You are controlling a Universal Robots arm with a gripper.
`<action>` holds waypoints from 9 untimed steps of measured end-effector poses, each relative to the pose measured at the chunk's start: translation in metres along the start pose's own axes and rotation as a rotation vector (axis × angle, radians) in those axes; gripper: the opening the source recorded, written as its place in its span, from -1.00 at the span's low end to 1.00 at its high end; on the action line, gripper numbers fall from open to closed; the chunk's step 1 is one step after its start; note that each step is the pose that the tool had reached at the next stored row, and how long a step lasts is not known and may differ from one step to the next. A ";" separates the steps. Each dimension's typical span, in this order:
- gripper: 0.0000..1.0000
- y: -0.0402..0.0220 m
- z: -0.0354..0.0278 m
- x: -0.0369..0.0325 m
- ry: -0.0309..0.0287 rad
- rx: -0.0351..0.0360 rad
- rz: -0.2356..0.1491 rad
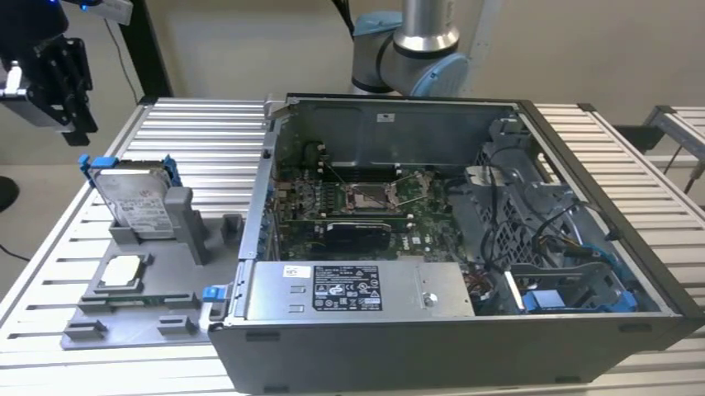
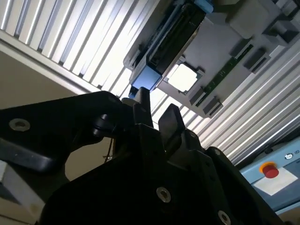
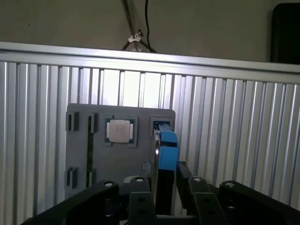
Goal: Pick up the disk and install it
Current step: 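Pick up the disk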
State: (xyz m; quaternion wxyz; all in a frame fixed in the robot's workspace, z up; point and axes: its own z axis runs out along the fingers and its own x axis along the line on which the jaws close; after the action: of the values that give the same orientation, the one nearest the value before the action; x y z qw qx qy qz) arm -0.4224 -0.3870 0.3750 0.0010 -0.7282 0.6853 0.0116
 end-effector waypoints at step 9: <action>1.00 -0.0001 0.0006 0.0000 -0.0003 0.0001 0.000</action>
State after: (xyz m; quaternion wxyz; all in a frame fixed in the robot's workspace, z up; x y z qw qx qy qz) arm -0.4223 -0.3870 0.3744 0.0012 -0.7282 0.6852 0.0116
